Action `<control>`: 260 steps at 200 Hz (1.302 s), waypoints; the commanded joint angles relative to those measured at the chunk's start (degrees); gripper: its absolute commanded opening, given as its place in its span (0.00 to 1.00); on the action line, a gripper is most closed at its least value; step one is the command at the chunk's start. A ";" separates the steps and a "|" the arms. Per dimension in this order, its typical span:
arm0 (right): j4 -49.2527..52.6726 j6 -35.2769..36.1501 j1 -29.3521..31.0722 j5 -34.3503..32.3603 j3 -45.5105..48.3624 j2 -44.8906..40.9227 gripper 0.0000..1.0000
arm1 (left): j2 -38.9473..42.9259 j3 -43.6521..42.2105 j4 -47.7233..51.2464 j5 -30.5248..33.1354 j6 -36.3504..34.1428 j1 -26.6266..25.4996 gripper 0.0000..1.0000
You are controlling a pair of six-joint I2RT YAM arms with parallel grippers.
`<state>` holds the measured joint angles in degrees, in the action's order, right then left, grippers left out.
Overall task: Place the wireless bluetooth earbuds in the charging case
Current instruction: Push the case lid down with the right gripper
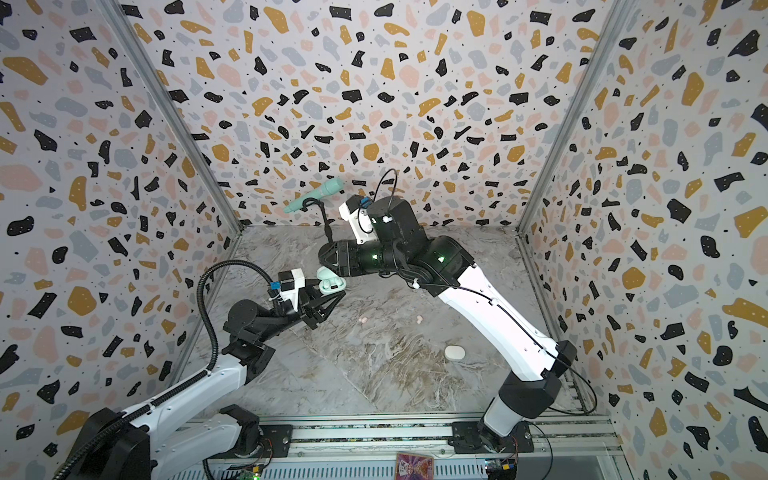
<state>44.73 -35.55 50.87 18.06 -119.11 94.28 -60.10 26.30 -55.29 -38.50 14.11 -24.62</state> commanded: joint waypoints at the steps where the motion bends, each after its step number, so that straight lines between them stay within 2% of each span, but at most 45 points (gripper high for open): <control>1: 7.89 4.25 -1.05 -3.19 -5.52 4.32 0.44 | 1.01 1.82 -3.16 -0.39 -0.67 -0.34 0.46; 31: 9.85 6.08 -1.44 -2.77 -11.27 9.33 0.45 | 0.95 1.69 -3.42 -0.52 -0.58 -0.34 0.46; 66: 11.08 6.63 -1.65 -2.51 -12.11 10.84 0.44 | 0.95 1.82 -3.17 -0.52 -0.83 -0.34 0.46; 132: 10.56 4.36 -0.47 -3.69 -3.29 4.75 0.45 | 1.01 1.82 -3.01 -0.35 -1.09 -0.34 0.46; 141: 10.80 4.02 -0.38 -3.53 -3.18 4.61 0.48 | 1.03 1.81 -2.90 -0.35 -1.08 -0.36 0.46; 166: 14.35 3.87 0.42 -5.63 -7.14 6.56 0.68 | 0.95 1.90 -2.71 -0.43 -1.15 -0.38 0.46; 180: 18.20 4.24 1.21 -7.63 -11.23 9.00 0.73 | 0.95 2.00 -2.33 -0.43 -1.36 -0.36 0.46; 211: 24.05 4.78 2.24 -9.29 -16.51 13.25 0.76 | 1.21 2.04 -1.80 -0.43 -1.61 -0.34 0.46; 260: 24.87 5.66 2.88 -7.76 -16.81 14.23 0.77 | 1.43 2.06 -1.23 -0.43 -1.90 -0.36 0.46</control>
<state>66.46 -30.96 53.39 10.44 -134.23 109.21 -59.79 26.30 -54.00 -38.52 13.08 -24.62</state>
